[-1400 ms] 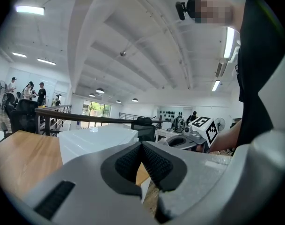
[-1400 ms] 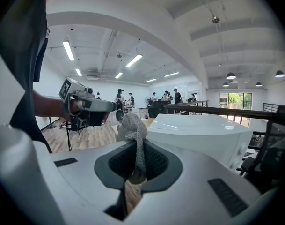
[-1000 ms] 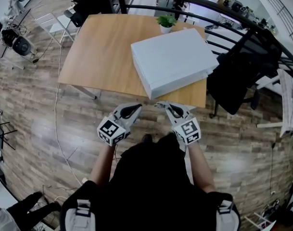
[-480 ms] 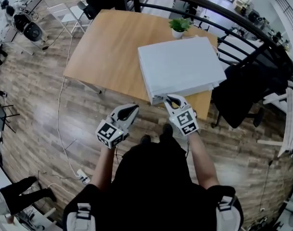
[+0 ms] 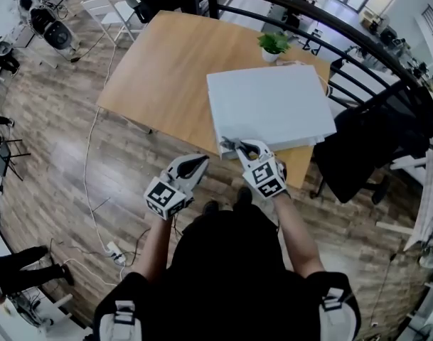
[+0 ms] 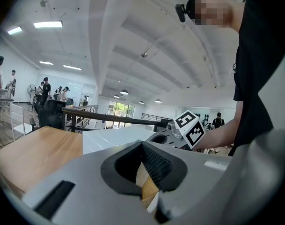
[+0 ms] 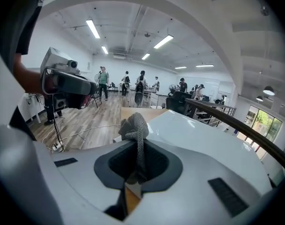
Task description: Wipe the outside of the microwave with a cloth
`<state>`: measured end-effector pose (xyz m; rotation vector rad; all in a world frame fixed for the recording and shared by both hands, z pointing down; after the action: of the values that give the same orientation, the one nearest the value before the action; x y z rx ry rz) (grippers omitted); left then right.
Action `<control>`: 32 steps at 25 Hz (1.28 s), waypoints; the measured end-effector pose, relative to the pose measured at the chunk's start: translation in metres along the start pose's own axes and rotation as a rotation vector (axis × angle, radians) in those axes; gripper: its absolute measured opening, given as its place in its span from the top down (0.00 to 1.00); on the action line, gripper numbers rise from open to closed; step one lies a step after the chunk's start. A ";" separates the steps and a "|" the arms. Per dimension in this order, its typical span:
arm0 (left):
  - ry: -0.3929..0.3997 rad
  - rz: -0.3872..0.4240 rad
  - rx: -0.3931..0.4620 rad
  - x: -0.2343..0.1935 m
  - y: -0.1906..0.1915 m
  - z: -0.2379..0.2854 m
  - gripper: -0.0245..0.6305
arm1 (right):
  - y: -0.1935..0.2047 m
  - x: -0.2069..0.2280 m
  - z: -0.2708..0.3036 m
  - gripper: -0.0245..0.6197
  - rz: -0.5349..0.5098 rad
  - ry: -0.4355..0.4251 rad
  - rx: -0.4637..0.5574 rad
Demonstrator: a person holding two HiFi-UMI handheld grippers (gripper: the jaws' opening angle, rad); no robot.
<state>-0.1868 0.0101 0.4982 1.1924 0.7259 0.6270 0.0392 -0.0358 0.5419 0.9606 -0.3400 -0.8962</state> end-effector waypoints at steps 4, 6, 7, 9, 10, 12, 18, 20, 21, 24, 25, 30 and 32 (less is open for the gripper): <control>-0.010 0.003 0.022 -0.002 0.001 0.000 0.96 | -0.002 0.004 0.008 0.93 -0.019 -0.006 -0.060; -0.021 -0.022 0.008 0.000 0.000 0.000 0.96 | -0.005 0.006 0.010 0.93 -0.027 -0.008 -0.080; -0.023 -0.023 0.008 0.000 0.000 0.000 0.96 | -0.006 0.006 0.011 0.93 -0.028 -0.009 -0.086; -0.022 0.003 0.021 0.000 0.000 0.001 0.96 | -0.005 0.007 0.011 0.93 -0.022 -0.010 -0.087; -0.021 0.010 0.024 0.000 0.000 0.001 0.96 | -0.005 0.008 0.011 0.93 -0.015 -0.011 -0.084; -0.019 0.015 0.023 0.001 0.000 0.001 0.96 | -0.005 0.008 0.010 0.93 -0.002 -0.011 -0.077; -0.006 0.012 0.019 0.003 0.002 -0.001 0.96 | -0.001 0.005 0.010 0.93 0.037 -0.009 -0.060; -0.001 0.014 0.018 0.003 0.002 0.001 0.96 | -0.001 0.006 0.010 0.93 0.040 -0.008 -0.062; -0.001 0.001 0.011 0.004 0.002 0.001 0.96 | -0.001 0.007 0.010 0.93 0.042 -0.008 -0.064; 0.000 -0.017 0.003 0.005 0.002 0.001 0.96 | -0.001 0.007 0.010 0.93 0.050 -0.006 -0.065; 0.003 -0.005 0.010 0.004 0.002 0.001 0.96 | -0.001 0.007 0.010 0.93 0.054 -0.006 -0.064; 0.003 -0.004 0.008 0.002 0.002 0.000 0.96 | 0.000 0.008 0.010 0.93 0.069 -0.002 -0.053; 0.005 -0.004 0.008 0.001 0.002 0.002 0.96 | 0.001 0.010 0.010 0.93 0.073 -0.001 -0.050</control>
<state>-0.1850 0.0105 0.5002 1.1975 0.7352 0.6244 0.0394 -0.0490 0.5477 0.8962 -0.3494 -0.8346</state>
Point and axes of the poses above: the fingertips, and each gripper's own axes: z forward along the fingers, x to its right, y out of its underside, the point moved 10 cm from there along -z, backward along the fingers, and after that the axes turned 3 degrees about -y, right-handed, at the moved point
